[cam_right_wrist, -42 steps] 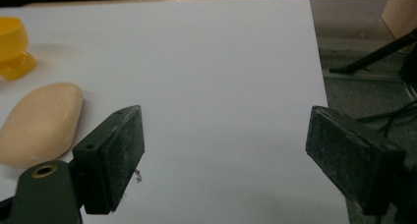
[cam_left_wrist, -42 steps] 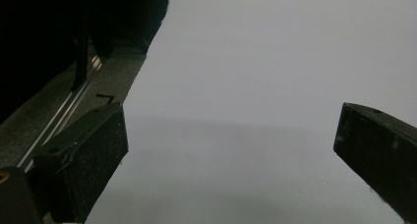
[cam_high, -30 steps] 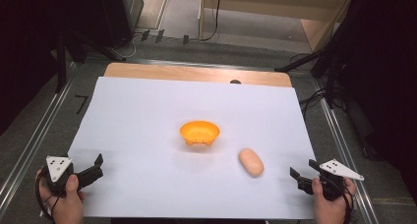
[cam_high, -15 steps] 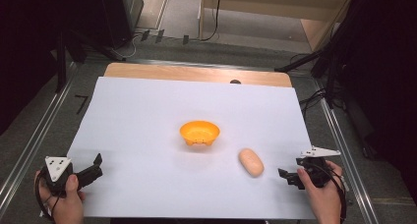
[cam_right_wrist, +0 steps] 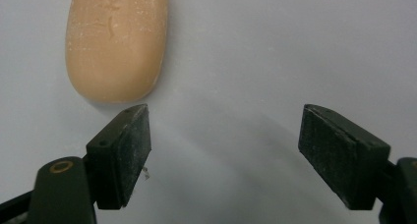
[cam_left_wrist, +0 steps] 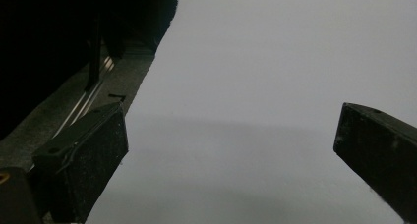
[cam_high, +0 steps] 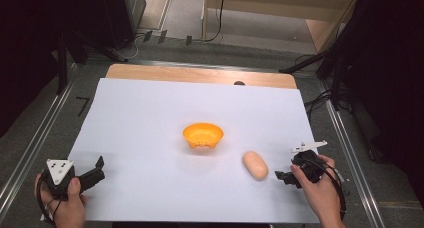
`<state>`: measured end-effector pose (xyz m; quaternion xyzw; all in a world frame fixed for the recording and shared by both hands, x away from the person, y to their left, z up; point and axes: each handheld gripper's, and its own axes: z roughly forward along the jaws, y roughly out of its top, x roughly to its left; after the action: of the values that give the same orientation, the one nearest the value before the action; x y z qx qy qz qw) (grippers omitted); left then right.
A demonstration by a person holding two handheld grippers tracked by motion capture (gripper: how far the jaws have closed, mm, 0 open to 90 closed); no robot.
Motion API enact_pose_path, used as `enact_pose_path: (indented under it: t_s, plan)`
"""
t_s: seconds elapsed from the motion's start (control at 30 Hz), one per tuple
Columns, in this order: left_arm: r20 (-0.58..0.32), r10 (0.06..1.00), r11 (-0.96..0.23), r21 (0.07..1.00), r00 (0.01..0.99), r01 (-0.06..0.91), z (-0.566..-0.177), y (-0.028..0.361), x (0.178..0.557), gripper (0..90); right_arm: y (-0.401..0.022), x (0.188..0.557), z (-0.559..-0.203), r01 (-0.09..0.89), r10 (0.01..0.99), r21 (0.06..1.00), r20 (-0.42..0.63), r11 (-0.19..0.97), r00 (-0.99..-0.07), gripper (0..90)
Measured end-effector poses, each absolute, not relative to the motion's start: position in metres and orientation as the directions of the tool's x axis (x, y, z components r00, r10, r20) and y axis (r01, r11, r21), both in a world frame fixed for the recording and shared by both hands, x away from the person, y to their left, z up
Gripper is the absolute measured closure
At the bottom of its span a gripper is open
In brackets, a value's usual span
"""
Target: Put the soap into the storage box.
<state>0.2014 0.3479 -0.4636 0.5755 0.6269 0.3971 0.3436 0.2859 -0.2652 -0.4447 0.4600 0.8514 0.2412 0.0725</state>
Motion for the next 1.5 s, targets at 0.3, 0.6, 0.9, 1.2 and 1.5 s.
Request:
enact_pose_path:
  t_s: [0.3, 0.6, 0.9, 1.2, 1.5]
  plan:
    - [0.035, 0.994, 0.016, 0.893, -0.105, 0.450, -0.464, 0.347, 0.201, 0.4, -0.251, 0.290, -0.443, 0.748, 0.801, 0.450, 0.110, 0.487, -0.588, 16.5]
    - [0.041, 0.994, 0.011, 0.893, -0.105, 0.450, -0.464, 0.346, 0.202, 0.4, -0.236, 0.293, -0.442, 0.727, 0.778, 0.464, 0.118, 0.507, -0.617, 16.3]
    - [0.044, 0.994, 0.007, 0.892, -0.102, 0.451, -0.464, 0.346, 0.202, 0.4, -0.217, 0.298, -0.443, 0.723, 0.766, 0.455, 0.128, 0.520, -0.631, 16.3]
    - [0.049, 0.994, 0.001, 0.891, -0.099, 0.455, -0.464, 0.346, 0.202, 0.4, -0.199, 0.303, -0.444, 0.726, 0.759, 0.436, 0.134, 0.532, -0.637, 16.2]
    - [0.053, 0.994, -0.002, 0.891, -0.099, 0.454, -0.464, 0.345, 0.202, 0.4, -0.181, 0.307, -0.450, 0.748, 0.787, 0.422, 0.119, 0.512, -0.606, 20.6]
